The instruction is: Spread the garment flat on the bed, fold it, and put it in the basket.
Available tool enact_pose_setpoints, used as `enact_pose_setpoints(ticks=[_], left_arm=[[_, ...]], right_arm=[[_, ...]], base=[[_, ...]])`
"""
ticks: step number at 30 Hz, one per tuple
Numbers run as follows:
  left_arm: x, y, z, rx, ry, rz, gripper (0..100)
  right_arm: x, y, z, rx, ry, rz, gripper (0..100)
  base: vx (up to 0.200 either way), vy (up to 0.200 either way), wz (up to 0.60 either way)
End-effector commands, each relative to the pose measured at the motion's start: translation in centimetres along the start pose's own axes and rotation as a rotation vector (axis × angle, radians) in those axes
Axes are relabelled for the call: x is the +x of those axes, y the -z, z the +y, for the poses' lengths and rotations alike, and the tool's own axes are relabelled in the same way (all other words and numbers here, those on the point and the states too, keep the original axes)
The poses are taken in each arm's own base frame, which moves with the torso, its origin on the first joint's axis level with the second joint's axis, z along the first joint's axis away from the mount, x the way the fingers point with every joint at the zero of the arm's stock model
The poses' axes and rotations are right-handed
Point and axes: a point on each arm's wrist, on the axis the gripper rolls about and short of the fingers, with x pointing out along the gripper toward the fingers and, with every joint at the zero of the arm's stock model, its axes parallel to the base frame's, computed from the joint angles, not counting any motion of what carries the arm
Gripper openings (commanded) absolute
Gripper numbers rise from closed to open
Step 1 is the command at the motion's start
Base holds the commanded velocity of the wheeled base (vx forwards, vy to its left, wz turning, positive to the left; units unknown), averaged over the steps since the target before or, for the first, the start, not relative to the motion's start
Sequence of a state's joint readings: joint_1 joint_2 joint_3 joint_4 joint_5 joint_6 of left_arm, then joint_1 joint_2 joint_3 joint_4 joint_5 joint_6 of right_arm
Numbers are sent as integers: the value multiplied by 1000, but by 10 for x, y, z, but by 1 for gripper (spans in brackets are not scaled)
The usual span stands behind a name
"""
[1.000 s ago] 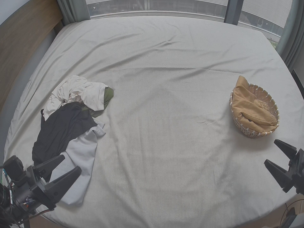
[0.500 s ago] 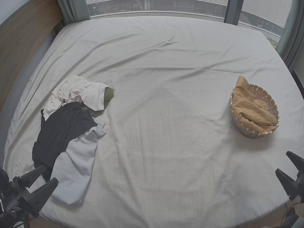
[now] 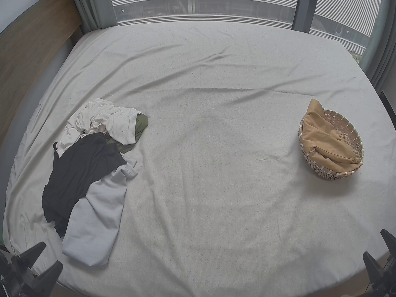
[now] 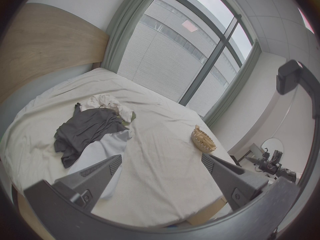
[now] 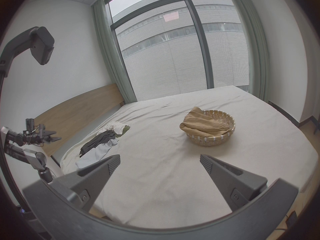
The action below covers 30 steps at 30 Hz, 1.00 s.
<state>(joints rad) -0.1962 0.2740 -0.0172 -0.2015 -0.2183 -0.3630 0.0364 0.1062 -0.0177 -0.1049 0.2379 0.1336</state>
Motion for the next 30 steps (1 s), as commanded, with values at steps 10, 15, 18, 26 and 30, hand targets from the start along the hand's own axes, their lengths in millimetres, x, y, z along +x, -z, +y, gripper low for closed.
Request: enact_pose_setpoints(ticks=[10,15,18,26,30], left_arm=[[-17,22,0,151,-201,-153,100],[-21,24,1,331,-226,-170,100],[-21,24,2,411,-293,-169,100],[-22,23,6,381,-474,-184,100],[-22,26,6,311,-429,-175,100]], right_arm=[[-8,16,-6,-90,300,-22,100],[-8,17,-6,-111,292,-4,100],[-8,17,-6,-111,289,-4,100],[-8,17,-6,-108,289,-6,100],[-8,17,-6,-111,287,-4,100]], base=[[0,0,0],[0,0,0],[0,0,0],[0,0,0],[0,0,0]])
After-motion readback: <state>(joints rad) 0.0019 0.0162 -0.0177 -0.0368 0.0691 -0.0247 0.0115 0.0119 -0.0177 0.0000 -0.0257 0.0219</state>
